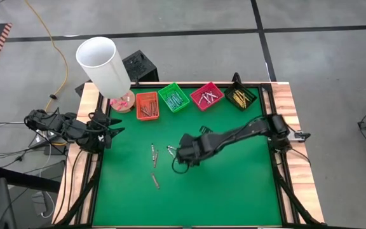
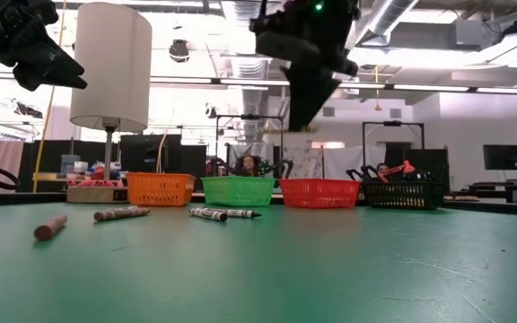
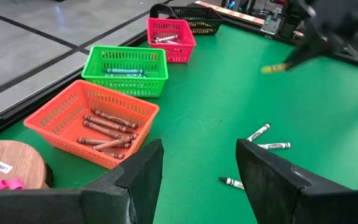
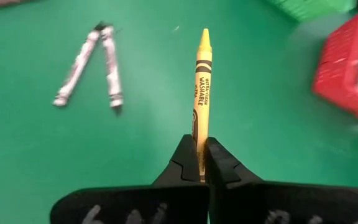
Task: Sort crayons
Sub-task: Put the yellow/green crayon into the black bin
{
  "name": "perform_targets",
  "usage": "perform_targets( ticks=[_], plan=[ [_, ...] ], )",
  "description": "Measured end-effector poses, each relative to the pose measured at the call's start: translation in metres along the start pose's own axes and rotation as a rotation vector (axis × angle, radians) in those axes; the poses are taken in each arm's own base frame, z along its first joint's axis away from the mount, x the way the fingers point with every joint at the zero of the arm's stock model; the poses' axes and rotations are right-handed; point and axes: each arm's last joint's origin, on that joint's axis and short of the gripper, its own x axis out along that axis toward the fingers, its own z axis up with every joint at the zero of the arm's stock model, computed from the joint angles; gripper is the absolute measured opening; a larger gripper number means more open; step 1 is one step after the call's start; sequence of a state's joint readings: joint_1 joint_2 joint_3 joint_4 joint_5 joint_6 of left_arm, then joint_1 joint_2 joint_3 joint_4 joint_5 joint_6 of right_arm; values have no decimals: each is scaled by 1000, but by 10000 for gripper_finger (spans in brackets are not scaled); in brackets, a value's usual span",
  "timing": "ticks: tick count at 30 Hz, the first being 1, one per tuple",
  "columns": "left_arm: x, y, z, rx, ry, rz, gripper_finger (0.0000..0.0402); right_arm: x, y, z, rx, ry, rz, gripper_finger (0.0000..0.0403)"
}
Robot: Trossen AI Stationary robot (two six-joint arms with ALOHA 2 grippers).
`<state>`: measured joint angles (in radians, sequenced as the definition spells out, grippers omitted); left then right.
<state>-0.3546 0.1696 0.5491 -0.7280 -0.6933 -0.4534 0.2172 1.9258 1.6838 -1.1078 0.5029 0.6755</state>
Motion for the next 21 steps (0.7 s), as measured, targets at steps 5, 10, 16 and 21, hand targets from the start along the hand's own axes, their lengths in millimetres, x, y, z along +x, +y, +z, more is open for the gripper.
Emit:
perform_targets(
  ticks=[5, 10, 16, 21],
  plan=[
    [0, 0, 0, 0, 0, 0, 192, -9, -53, -1, 49, -5, -51, 0],
    [0, 0, 0, 0, 0, 0, 192, -16, -112, -20, 164, -28, -71, 0],
    [0, 0, 0, 0, 0, 0, 192, -10, -169, -54, 331, -6, -98, 0],
    [0, 0, 0, 0, 0, 0, 192, 5, -200, -73, 429, 37, -173, 0]
  ],
)
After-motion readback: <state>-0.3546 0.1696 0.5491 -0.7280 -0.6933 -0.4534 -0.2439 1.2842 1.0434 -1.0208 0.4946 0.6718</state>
